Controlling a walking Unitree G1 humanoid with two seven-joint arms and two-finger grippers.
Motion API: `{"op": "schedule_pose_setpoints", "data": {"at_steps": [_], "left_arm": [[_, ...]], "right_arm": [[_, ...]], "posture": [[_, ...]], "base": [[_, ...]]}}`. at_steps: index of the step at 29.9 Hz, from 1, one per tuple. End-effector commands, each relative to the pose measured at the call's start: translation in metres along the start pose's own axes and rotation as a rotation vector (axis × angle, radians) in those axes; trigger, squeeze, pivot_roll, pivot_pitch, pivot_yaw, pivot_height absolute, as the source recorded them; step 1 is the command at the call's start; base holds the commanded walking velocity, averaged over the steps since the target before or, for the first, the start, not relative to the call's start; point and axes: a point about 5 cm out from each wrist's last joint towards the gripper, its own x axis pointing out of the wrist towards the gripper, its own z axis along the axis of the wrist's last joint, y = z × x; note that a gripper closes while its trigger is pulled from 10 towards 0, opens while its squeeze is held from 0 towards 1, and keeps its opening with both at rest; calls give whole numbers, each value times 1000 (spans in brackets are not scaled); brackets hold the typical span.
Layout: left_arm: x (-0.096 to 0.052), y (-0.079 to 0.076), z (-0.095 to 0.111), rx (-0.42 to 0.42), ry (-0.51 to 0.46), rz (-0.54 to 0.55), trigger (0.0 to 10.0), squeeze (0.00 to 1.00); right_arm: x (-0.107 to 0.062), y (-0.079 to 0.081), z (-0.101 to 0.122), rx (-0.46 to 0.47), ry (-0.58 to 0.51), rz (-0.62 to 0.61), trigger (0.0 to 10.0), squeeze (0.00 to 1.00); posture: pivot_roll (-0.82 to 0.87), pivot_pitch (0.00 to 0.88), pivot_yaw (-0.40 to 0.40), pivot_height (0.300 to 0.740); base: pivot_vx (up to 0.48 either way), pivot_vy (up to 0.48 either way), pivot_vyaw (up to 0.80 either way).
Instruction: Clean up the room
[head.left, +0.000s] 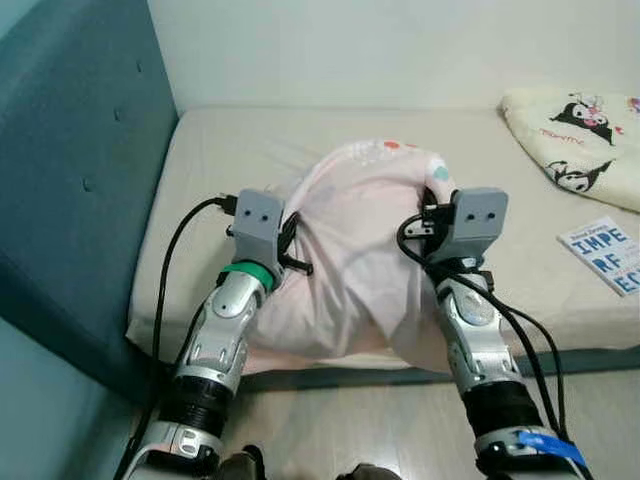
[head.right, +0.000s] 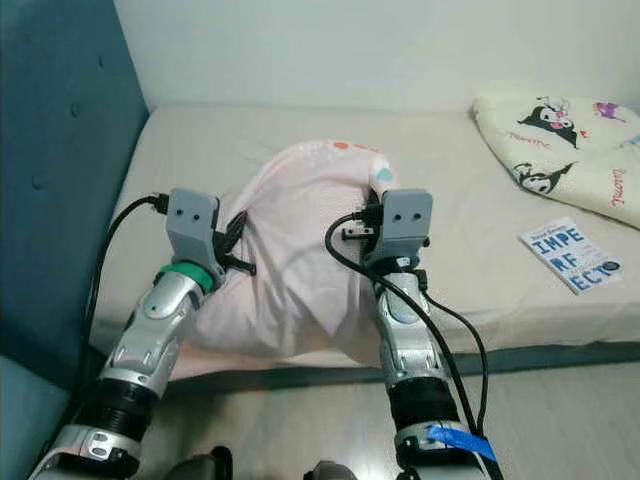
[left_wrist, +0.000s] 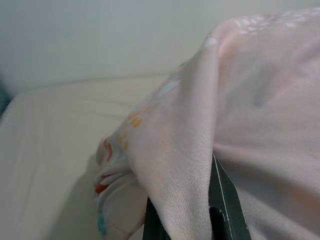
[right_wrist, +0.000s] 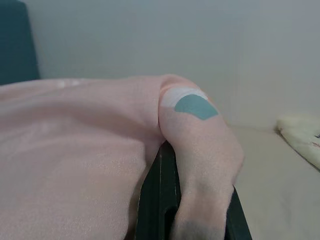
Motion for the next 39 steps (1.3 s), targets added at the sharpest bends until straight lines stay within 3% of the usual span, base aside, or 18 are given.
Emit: {"op": "schedule_pose_setpoints", "data": {"at_steps": [1,2,9,28,39], "left_arm": [[2,1,6,4,-25,7,10000,0],[3,4,6,-30,-18,28,10000,0],[0,10,7,-22,-28,34,10000,0],[4,1,12,-9,-38,-15,10000,0],[1,-4,9,0,-22,-48,10000,0]], "right_arm": [[3,-1,9,-10,-48,-8,10000,0],[2,-1,8,-15,-46,-4,10000,0],[1,-1,8,-24,-47,3,10000,0],[2,-6,15,-22,-83,-30,10000,0],[-2,-6,13,13,-76,-41,10000,0]], "posture": [[46,20,13,740],[44,19,15,740],[39,16,15,740],[28,20,26,740],[30,41,29,740]], "base": [[0,0,800],[0,0,800],[0,0,800],[0,0,800],[0,0,0]]}}
